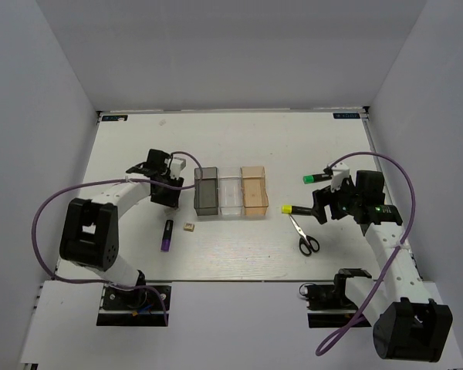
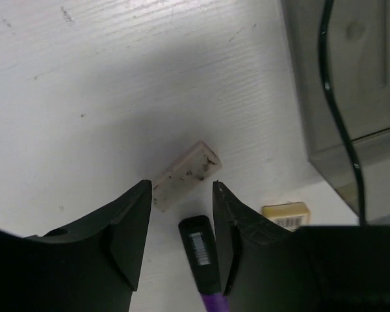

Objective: Sort the stationery into containers
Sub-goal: Pick up the stationery from the center of the board.

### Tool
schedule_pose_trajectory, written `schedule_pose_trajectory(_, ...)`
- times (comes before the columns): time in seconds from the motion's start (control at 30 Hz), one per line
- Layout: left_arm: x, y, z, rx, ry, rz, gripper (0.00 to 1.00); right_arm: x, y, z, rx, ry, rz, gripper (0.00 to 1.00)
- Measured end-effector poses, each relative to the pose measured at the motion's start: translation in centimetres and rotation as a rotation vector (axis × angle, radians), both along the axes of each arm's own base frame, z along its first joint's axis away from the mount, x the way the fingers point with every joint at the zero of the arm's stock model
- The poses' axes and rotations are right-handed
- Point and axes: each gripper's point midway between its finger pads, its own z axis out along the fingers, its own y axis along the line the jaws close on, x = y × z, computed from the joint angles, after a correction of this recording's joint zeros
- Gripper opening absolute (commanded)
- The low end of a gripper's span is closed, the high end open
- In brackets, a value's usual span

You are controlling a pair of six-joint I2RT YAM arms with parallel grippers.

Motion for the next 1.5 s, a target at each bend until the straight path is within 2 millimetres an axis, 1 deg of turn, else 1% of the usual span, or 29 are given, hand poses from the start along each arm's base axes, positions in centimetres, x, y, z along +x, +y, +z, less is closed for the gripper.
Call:
schedule_pose_trajectory(0.07,0.1,0.2,-1.1,0.027,0.028,-0.055,0.55,0.0,0.1,0.0,0.004,0.001,0.004,0.89)
schedule_pose_trajectory(0.1,0.1,0.3,-1.6,0.039,0.039,-0.08,0.57,-0.1,0.2,0.0,0.007,0.001,0.007,0.89)
schedule_pose_trajectory(0.13,0.1,0.4,-2.0,0.049,0.048,-0.1,0.62,-0.1,0.2,0.0,0.009,0.002,0.008,0.89)
schedule_pose_trajectory(0.2,-0.1,0.5,-2.4,0.052,0.068,-0.138,0.62,-0.2,0.3,0.0,0.013,0.005,0.012,0.89)
schedule_pose_trajectory(0.27,0.0,0.5,-2.5,0.051,0.075,-0.167,0.62,-0.4,0.4,-0.1,0.018,0.015,0.017,0.89)
schedule_pose_trajectory(0.3,0.2,0.4,-2.4,0.051,0.075,-0.177,0.61,-0.5,0.5,-0.2,0.021,0.023,0.019,0.89)
schedule_pose_trajectory(0.33,0.3,0.4,-2.4,0.051,0.074,-0.185,0.55,-0.5,0.5,-0.3,0.022,0.028,0.021,0.89)
schedule_pose_trajectory(0.4,0.3,0.3,-2.5,0.045,0.076,-0.193,0.49,-0.6,0.5,-0.4,0.024,0.035,0.022,0.89)
schedule_pose_trajectory(0.43,0.2,0.1,-2.5,0.042,0.077,-0.202,0.43,-0.6,0.5,-0.5,0.025,0.039,0.022,0.89)
schedule_pose_trajectory(0.47,0.2,0.0,-2.6,0.043,0.076,-0.205,0.41,-0.7,0.6,-0.5,0.026,0.041,0.023,0.89)
schedule_pose_trajectory(0.53,0.0,-0.2,-2.7,0.055,0.07,-0.217,0.41,-0.7,0.6,-0.5,0.027,0.041,0.025,0.89)
schedule_pose_trajectory(0.6,-0.1,-0.1,-2.7,0.064,0.052,-0.216,0.47,-0.7,0.6,-0.5,0.03,0.041,0.027,0.89)
schedule_pose_trajectory(0.63,-0.1,0.0,-2.7,0.065,0.041,-0.214,0.51,-0.7,0.7,-0.5,0.03,0.042,0.028,0.89)
schedule_pose_trajectory(0.67,-0.1,0.0,-2.8,0.068,0.033,-0.214,0.59,-0.7,0.7,-0.5,0.032,0.042,0.029,0.89)
schedule_pose_trajectory(0.73,-0.6,0.2,-3.3,0.077,0.031,-0.217,0.66,-0.8,0.7,-0.5,0.033,0.045,0.03,0.89)
schedule_pose_trajectory(0.8,-0.3,0.5,-3.3,0.101,0.005,-0.212,0.7,-0.9,0.8,-0.6,0.036,0.051,0.033,0.89)
schedule_pose_trajectory(0.87,-0.2,0.6,-3.2,0.106,-0.012,-0.205,0.7,-1.1,0.8,-0.6,0.038,0.056,0.034,0.89)
schedule_pose_trajectory(0.93,-0.2,0.7,-3.2,0.107,-0.013,-0.2,0.65,-1.1,0.9,-0.6,0.04,0.057,0.035,0.89)
schedule_pose_trajectory(1.03,-0.2,0.6,-3.2,0.112,-0.012,-0.194,0.4,-1.1,0.9,-0.5,0.041,0.055,0.036,0.89)
schedule_pose_trajectory(1.07,-0.1,0.6,-3.2,0.116,-0.016,-0.194,0.25,-1.1,0.9,-0.5,0.042,0.053,0.036,0.89)
schedule_pose_trajectory(1.13,0.0,0.7,-3.2,0.128,-0.021,-0.184,0.11,-1.1,0.9,-0.4,0.041,0.047,0.036,0.89)
schedule_pose_trajectory(1.2,0.0,0.7,-3.2,0.135,-0.021,-0.178,0.0,-1.1,0.9,-0.3,0.041,0.042,0.036,0.89)
schedule_pose_trajectory(1.3,0.1,1.1,-3.0,0.16,-0.016,-0.152,0.0,-1.1,0.9,-0.2,0.042,0.04,0.037,0.89)
schedule_pose_trajectory(1.33,0.0,1.6,-2.8,0.183,-0.008,-0.134,0.0,-1.1,0.9,-0.2,0.043,0.04,0.038,0.85)
schedule_pose_trajectory(1.37,-0.1,2.0,-2.6,0.196,-0.001,-0.112,0.0,-1.1,1.0,-0.2,0.044,0.04,0.038,0.61)
schedule_pose_trajectory(1.4,-0.1,2.2,-2.3,0.201,0.004,-0.092,0.0,-1.1,0.9,-0.2,0.04,0.035,0.045,0.4)
schedule_pose_trajectory(1.43,0.0,2.2,-1.7,0.193,0.0,-0.074,0.0,-1.1,1.0,-0.2,0.041,0.034,0.048,0.17)
schedule_pose_trajectory(1.47,0.2,2.0,-0.8,0.176,-0.015,-0.053,0.0,-1.1,1.0,-0.2,0.043,0.036,0.047,0.0)
schedule_pose_trajectory(1.5,0.7,1.5,0.4,0.156,-0.044,-0.038,0.0,-1.2,1.0,-0.2,0.052,0.044,0.033,0.0)
